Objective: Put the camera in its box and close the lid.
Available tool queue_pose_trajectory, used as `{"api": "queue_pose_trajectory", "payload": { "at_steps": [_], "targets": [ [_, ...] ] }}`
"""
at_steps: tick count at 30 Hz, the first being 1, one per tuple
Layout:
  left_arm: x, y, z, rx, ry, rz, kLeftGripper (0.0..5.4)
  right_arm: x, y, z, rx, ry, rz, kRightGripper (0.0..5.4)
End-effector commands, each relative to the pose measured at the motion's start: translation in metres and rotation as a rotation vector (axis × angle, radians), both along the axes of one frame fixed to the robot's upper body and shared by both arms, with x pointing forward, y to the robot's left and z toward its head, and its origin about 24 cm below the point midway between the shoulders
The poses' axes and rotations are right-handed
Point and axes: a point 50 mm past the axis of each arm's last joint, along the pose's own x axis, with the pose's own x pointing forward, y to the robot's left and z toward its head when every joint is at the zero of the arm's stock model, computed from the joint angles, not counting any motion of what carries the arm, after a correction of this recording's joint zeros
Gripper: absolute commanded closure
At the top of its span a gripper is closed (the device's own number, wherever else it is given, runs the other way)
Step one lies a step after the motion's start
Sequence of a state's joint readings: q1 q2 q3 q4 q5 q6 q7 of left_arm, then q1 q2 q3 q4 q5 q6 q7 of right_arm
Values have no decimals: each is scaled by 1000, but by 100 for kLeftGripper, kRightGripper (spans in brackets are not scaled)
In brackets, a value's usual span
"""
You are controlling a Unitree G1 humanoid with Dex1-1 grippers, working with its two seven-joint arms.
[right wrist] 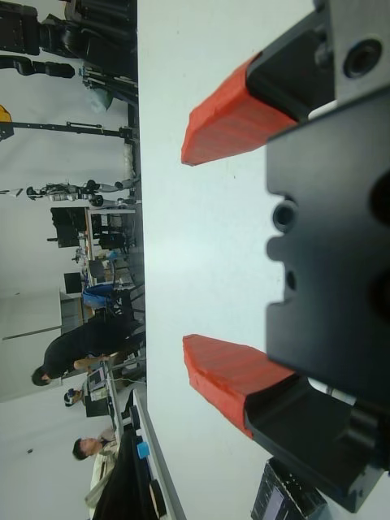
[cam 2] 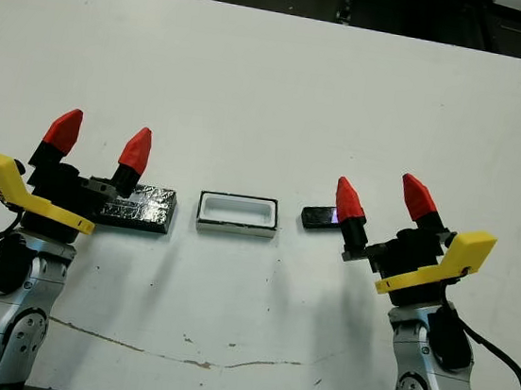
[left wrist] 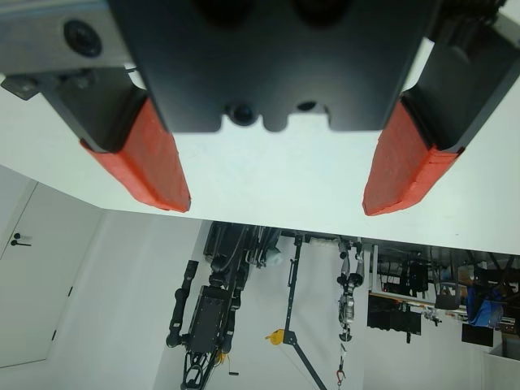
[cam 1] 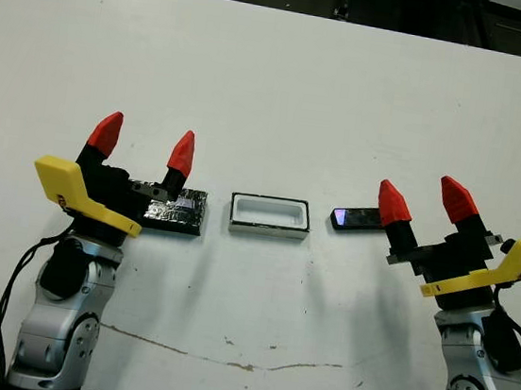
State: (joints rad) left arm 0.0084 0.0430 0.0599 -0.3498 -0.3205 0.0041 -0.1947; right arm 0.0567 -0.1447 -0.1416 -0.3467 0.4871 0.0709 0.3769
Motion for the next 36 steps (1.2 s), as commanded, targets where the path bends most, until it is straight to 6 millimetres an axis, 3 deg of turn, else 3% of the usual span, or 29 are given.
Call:
{"api": "queue_pose_trajectory", "payload": {
  "at_steps": [1, 12, 19, 26, 36],
  "targets": [
    [-1, 2, -4, 6, 17, 6, 0, -2, -2, -2, -7, 13, -15, 2],
    [-1, 2, -4, 9, 20, 3, 0, 1, -7, -1, -39, 15, 15, 2],
    [-1, 2, -5, 9, 22, -1, 0, 22, -40, 37, -268, -88, 71, 2],
    [-2, 2, -6, 5, 27, 8, 0, 59, -58, 83, -512, -47, 351, 2],
    [-3, 5, -7, 4, 24, 15, 0, 97, -58, 98, -794, 156, 784, 2]
  ]
}}
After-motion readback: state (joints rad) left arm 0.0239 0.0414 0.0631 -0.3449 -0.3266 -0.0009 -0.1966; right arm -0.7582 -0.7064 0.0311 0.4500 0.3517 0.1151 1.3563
